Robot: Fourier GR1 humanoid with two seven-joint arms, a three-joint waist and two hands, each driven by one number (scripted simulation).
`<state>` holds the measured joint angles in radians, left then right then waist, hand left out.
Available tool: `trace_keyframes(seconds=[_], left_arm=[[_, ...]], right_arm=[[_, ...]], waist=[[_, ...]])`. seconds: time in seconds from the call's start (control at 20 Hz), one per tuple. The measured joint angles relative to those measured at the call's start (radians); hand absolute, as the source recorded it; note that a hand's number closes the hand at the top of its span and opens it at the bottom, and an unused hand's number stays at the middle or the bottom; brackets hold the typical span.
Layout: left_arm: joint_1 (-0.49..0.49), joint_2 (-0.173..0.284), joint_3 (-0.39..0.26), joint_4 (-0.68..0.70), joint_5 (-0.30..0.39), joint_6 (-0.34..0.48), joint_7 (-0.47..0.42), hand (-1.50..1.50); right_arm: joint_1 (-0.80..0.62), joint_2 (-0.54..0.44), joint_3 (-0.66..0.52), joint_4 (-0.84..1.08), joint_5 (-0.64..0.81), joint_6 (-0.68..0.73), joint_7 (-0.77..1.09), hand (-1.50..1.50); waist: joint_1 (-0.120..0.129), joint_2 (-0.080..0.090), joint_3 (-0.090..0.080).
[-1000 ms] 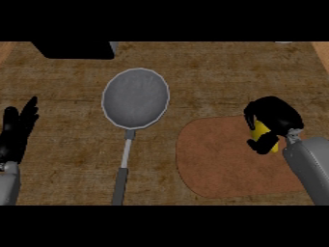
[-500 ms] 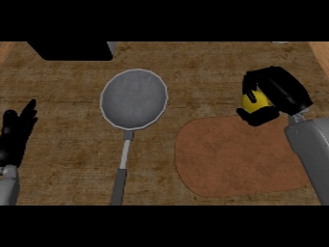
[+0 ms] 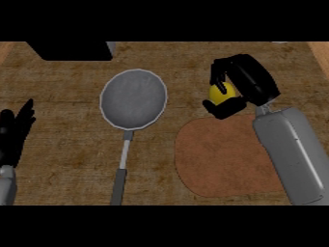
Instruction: Pick the lemon from the cutting board and place it in the pan
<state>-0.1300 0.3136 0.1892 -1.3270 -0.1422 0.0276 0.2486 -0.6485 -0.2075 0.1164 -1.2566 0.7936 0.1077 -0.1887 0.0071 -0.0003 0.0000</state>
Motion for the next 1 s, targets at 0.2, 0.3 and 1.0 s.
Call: trace_keyframes(seconds=[0.2, 0.3, 1.0], left_arm=[[-0.009, -0.007, -0.005, 0.000, -0.006, 0.002, 0.001, 0.00], [-0.016, -0.010, -0.007, 0.010, -0.008, 0.000, -0.006, 0.00], [-0.084, -0.020, -0.037, 0.012, -0.021, -0.022, 0.012, 0.00]], right_arm=[[-0.116, 0.098, -0.011, 0.129, -0.004, -0.031, 0.051, 1.50], [-0.151, 0.140, 0.003, 0.202, -0.020, -0.078, 0.069, 1.50], [-0.447, 0.205, 0.132, 0.758, -0.288, -0.323, 0.068, 1.50]], waist=[[0.009, 0.003, 0.000], [0.014, 0.004, 0.000], [0.083, 0.024, 0.000]])
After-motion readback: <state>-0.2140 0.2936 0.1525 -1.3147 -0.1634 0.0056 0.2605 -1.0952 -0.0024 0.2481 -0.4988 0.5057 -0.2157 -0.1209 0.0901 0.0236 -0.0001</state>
